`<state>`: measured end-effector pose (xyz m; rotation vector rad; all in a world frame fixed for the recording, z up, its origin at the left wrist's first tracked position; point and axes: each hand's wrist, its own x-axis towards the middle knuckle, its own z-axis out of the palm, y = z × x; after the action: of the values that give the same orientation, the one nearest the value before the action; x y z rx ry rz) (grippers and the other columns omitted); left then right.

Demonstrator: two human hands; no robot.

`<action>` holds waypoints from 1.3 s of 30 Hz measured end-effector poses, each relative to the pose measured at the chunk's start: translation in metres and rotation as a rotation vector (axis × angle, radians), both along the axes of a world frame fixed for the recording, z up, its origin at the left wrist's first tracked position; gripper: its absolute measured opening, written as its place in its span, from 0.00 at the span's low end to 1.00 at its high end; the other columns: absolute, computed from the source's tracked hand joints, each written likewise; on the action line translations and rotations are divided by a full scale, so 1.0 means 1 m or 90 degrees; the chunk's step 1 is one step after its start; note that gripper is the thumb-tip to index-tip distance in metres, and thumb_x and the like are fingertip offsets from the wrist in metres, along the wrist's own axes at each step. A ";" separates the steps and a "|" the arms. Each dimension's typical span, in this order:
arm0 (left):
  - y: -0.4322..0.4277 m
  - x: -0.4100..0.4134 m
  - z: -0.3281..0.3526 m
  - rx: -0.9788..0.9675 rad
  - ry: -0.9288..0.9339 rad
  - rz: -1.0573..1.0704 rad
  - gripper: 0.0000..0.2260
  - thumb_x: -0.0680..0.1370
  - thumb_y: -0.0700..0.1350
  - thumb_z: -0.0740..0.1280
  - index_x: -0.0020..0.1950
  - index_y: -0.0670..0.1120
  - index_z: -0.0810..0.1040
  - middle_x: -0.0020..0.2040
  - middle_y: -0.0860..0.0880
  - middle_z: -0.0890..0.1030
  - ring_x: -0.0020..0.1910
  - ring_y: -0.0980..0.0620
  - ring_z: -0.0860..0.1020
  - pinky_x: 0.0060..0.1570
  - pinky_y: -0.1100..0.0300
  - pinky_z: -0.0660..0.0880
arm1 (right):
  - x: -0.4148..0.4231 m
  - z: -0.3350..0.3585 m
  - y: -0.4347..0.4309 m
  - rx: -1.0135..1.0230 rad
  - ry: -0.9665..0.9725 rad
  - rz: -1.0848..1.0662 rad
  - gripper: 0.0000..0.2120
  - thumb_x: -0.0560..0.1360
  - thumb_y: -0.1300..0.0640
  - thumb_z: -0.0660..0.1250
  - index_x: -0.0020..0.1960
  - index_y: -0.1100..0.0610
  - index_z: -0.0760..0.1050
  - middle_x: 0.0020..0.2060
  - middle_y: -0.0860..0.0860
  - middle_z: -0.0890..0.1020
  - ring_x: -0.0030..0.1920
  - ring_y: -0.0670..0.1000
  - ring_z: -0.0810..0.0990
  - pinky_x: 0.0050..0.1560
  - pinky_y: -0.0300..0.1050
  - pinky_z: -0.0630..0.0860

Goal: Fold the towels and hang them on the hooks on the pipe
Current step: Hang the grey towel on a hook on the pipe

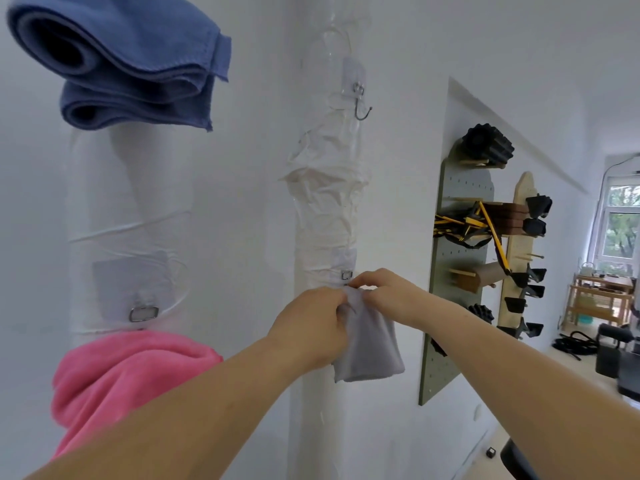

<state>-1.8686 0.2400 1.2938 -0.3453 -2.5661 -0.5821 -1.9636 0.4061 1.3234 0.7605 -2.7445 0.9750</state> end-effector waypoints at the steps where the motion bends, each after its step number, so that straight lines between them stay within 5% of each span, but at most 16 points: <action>1: -0.003 0.003 0.001 -0.009 -0.004 0.006 0.10 0.79 0.43 0.58 0.42 0.57 0.71 0.43 0.57 0.75 0.44 0.50 0.76 0.42 0.56 0.75 | -0.001 -0.001 0.000 0.009 0.008 -0.006 0.19 0.78 0.58 0.61 0.65 0.45 0.80 0.67 0.48 0.75 0.67 0.51 0.74 0.60 0.42 0.67; 7: -0.013 0.017 0.005 0.006 -0.016 0.018 0.09 0.75 0.45 0.60 0.46 0.46 0.80 0.47 0.48 0.82 0.48 0.44 0.80 0.50 0.46 0.80 | 0.002 -0.001 0.003 0.039 0.082 -0.038 0.18 0.80 0.58 0.59 0.67 0.46 0.78 0.67 0.49 0.75 0.66 0.50 0.74 0.61 0.41 0.67; 17: -0.015 0.011 -0.003 0.015 -0.021 0.016 0.12 0.73 0.48 0.57 0.47 0.47 0.80 0.48 0.50 0.82 0.48 0.45 0.80 0.49 0.46 0.80 | 0.010 -0.005 0.006 0.068 0.169 -0.060 0.16 0.80 0.54 0.62 0.66 0.46 0.78 0.62 0.48 0.78 0.61 0.49 0.77 0.58 0.41 0.70; 20: -0.013 0.002 -0.007 0.001 -0.017 0.004 0.06 0.76 0.46 0.59 0.46 0.50 0.76 0.49 0.52 0.80 0.47 0.47 0.79 0.50 0.48 0.79 | 0.017 -0.008 0.004 0.046 0.200 -0.049 0.15 0.78 0.54 0.66 0.64 0.46 0.80 0.60 0.47 0.80 0.61 0.49 0.77 0.61 0.45 0.74; 26: -0.006 -0.010 -0.014 -0.034 -0.054 -0.054 0.19 0.81 0.46 0.57 0.71 0.54 0.73 0.71 0.57 0.75 0.64 0.49 0.77 0.62 0.51 0.76 | 0.012 -0.013 0.000 0.100 0.144 -0.001 0.20 0.80 0.55 0.66 0.72 0.49 0.75 0.68 0.47 0.79 0.68 0.49 0.76 0.66 0.38 0.67; 33: 0.004 -0.017 -0.022 0.005 -0.002 0.037 0.10 0.84 0.48 0.55 0.56 0.49 0.76 0.56 0.50 0.79 0.57 0.47 0.75 0.54 0.47 0.77 | 0.002 -0.013 0.000 0.103 0.118 0.002 0.11 0.80 0.50 0.66 0.61 0.46 0.80 0.52 0.42 0.83 0.53 0.46 0.80 0.53 0.39 0.73; 39: 0.011 -0.026 -0.022 0.008 0.049 0.041 0.14 0.82 0.46 0.58 0.64 0.56 0.78 0.58 0.54 0.82 0.56 0.50 0.79 0.55 0.50 0.78 | -0.007 -0.022 0.005 -0.004 0.089 0.004 0.09 0.79 0.42 0.67 0.52 0.43 0.83 0.46 0.40 0.85 0.48 0.40 0.83 0.47 0.37 0.77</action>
<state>-1.8948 0.2510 1.2717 -0.2744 -2.4883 -0.5500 -1.9703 0.4106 1.3018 0.8049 -2.6198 0.8945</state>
